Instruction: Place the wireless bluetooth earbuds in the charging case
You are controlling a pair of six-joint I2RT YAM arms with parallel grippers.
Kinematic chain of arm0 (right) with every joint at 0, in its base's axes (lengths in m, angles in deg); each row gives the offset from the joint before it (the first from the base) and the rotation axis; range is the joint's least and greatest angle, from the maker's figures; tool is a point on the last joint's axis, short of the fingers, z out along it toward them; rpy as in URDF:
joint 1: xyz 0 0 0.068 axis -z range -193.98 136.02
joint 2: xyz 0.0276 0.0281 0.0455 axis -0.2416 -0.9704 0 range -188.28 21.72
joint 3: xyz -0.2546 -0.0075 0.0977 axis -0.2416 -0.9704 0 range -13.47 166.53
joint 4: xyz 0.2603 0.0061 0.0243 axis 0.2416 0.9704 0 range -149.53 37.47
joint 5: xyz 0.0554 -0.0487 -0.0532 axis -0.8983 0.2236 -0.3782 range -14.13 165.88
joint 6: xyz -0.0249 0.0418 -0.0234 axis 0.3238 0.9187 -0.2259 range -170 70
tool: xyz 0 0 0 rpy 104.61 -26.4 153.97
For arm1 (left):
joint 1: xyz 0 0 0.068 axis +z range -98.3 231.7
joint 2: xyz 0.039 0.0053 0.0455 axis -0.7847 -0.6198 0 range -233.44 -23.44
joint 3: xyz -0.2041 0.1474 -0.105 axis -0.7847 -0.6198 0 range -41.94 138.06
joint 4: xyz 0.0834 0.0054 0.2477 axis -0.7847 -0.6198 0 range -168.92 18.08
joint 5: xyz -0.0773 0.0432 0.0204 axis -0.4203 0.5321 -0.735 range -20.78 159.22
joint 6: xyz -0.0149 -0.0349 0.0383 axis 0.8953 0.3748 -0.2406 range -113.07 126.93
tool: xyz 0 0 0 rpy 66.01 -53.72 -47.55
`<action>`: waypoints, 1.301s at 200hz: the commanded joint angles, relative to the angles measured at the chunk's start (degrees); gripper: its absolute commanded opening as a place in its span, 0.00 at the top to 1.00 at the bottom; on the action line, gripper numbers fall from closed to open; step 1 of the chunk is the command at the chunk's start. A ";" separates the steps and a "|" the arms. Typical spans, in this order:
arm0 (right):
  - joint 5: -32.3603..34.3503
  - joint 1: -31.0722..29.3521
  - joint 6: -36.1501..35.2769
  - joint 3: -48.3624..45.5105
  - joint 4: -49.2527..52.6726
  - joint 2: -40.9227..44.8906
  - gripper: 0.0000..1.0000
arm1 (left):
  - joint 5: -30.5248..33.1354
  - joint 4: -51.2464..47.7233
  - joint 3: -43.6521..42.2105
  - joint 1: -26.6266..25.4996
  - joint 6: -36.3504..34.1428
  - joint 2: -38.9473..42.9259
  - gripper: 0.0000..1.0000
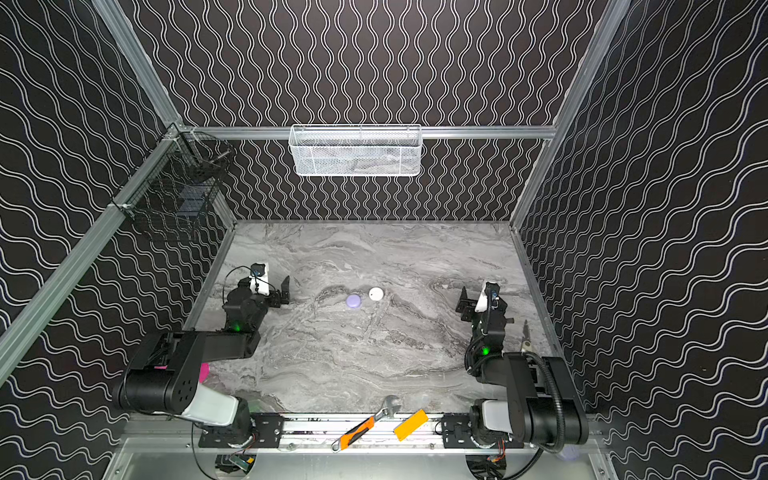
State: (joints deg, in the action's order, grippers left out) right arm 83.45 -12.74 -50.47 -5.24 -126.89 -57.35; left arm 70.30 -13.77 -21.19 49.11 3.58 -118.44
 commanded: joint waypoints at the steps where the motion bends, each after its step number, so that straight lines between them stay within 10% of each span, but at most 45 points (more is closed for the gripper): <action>1: -1.26 -0.01 -0.23 0.08 -7.13 -2.34 0.10 | -0.22 0.65 0.58 0.08 -0.76 -0.17 0.01; 260: -3.97 1.31 0.21 7.06 -0.03 -9.35 0.00 | -1.32 0.64 0.44 0.02 -1.07 -0.19 0.01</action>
State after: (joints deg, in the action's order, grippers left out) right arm 79.86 -11.52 -50.62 1.62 -125.84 -66.66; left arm 70.43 -14.25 -20.73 48.93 3.56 -118.57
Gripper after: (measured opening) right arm 0.998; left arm 0.989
